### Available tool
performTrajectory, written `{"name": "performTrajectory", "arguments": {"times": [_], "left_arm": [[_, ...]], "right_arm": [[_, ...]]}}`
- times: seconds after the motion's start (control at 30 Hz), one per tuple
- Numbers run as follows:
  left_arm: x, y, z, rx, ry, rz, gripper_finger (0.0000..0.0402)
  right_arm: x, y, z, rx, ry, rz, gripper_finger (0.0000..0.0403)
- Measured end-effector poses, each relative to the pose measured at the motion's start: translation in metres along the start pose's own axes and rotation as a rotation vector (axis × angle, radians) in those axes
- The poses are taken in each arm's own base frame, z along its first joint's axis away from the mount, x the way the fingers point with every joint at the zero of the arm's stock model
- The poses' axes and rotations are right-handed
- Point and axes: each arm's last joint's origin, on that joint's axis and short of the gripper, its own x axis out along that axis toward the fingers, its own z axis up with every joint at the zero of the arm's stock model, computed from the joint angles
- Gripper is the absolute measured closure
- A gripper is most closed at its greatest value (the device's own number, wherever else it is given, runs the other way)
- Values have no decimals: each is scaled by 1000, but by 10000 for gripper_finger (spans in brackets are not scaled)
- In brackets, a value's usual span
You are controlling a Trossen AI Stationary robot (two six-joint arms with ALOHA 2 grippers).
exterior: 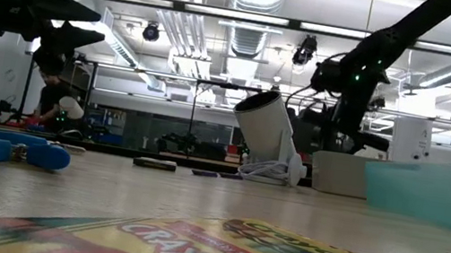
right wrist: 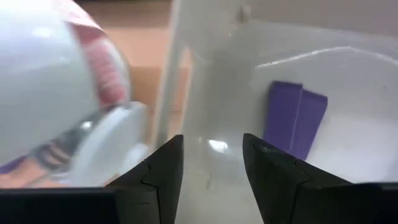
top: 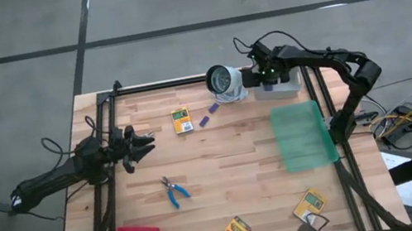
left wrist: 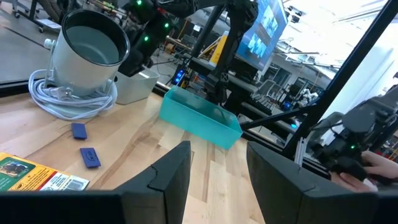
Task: Pick & Place School Supplies
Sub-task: Put the blue eraser into the gray bin
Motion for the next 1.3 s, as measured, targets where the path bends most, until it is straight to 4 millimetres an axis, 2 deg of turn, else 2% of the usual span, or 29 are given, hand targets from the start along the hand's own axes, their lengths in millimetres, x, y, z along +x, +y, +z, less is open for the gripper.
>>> {"name": "performTrajectory", "arguments": {"times": [0.17, 0.33, 0.53, 0.7, 0.83, 0.97, 1.13, 1.3], "left_arm": [[0, 0, 0, 0, 0, 0, 239], [0, 0, 0, 0, 0, 0, 239], [0, 0, 0, 0, 0, 0, 239], [0, 0, 0, 0, 0, 0, 239], [0, 0, 0, 0, 0, 0, 239], [0, 0, 0, 0, 0, 0, 239], [0, 0, 0, 0, 0, 0, 239], [0, 0, 0, 0, 0, 0, 239]], "right_arm": [[-34, 6, 3, -36, -93, 74, 241], [-81, 13, -9, -113, -250, 136, 238], [-139, 23, -42, -239, -429, 252, 236], [-161, 35, -77, -391, -481, 320, 228], [-163, 52, -100, -553, -486, 384, 220], [-150, 75, -123, -695, -476, 433, 216], [-117, 104, -145, -811, -450, 445, 216], [-74, 127, -152, -858, -435, 421, 216]]}}
